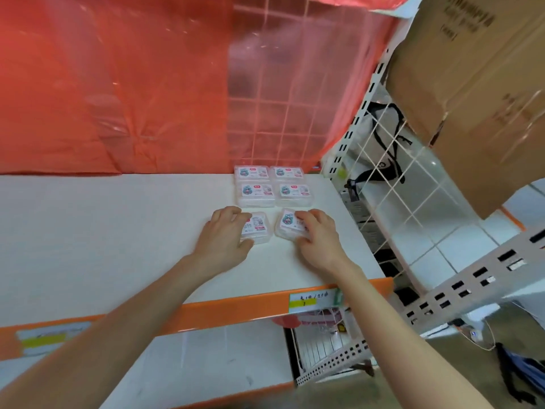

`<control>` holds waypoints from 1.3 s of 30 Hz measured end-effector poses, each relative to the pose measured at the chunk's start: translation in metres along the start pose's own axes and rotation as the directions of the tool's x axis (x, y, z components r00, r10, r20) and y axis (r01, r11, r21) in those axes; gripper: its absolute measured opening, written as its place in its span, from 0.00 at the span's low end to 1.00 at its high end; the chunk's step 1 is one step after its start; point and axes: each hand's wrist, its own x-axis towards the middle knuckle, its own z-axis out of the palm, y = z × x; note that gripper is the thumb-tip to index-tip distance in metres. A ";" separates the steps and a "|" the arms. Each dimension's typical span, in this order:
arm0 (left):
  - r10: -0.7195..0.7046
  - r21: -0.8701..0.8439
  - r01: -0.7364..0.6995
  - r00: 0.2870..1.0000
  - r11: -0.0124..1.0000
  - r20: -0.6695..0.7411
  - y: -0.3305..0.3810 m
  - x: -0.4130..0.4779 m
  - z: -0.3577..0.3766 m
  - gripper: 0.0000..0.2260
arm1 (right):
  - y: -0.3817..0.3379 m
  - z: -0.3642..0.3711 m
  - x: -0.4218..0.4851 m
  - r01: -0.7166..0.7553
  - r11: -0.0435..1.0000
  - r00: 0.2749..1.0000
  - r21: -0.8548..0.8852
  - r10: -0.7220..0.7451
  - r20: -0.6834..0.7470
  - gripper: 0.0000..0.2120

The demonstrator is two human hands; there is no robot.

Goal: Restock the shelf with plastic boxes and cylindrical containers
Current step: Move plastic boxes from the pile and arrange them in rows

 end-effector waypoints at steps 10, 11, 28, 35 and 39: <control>-0.018 0.093 0.021 0.999 0.995 -0.039 0.019 0.001 0.012 0.23 | 0.017 0.000 0.005 0.064 0.998 0.997 -0.028 -0.063 0.050 0.26; -0.026 0.103 0.031 0.998 0.994 -0.052 0.021 -0.001 0.014 0.23 | 0.019 0.000 0.005 0.071 0.997 0.996 -0.044 -0.068 0.059 0.26; -0.015 0.141 0.027 0.997 0.990 -0.080 0.028 -0.025 0.023 0.24 | 0.018 0.017 0.012 0.122 0.972 0.976 -0.201 -0.155 -0.156 0.22; -0.008 0.176 0.016 0.999 0.984 -0.048 0.028 -0.019 0.026 0.26 | 0.018 0.024 0.011 0.073 0.960 0.987 -0.270 -0.108 -0.115 0.24; -0.015 0.183 0.021 0.999 0.983 -0.032 0.028 -0.014 0.028 0.26 | 0.020 0.026 0.011 0.062 0.961 0.989 -0.268 -0.094 -0.109 0.24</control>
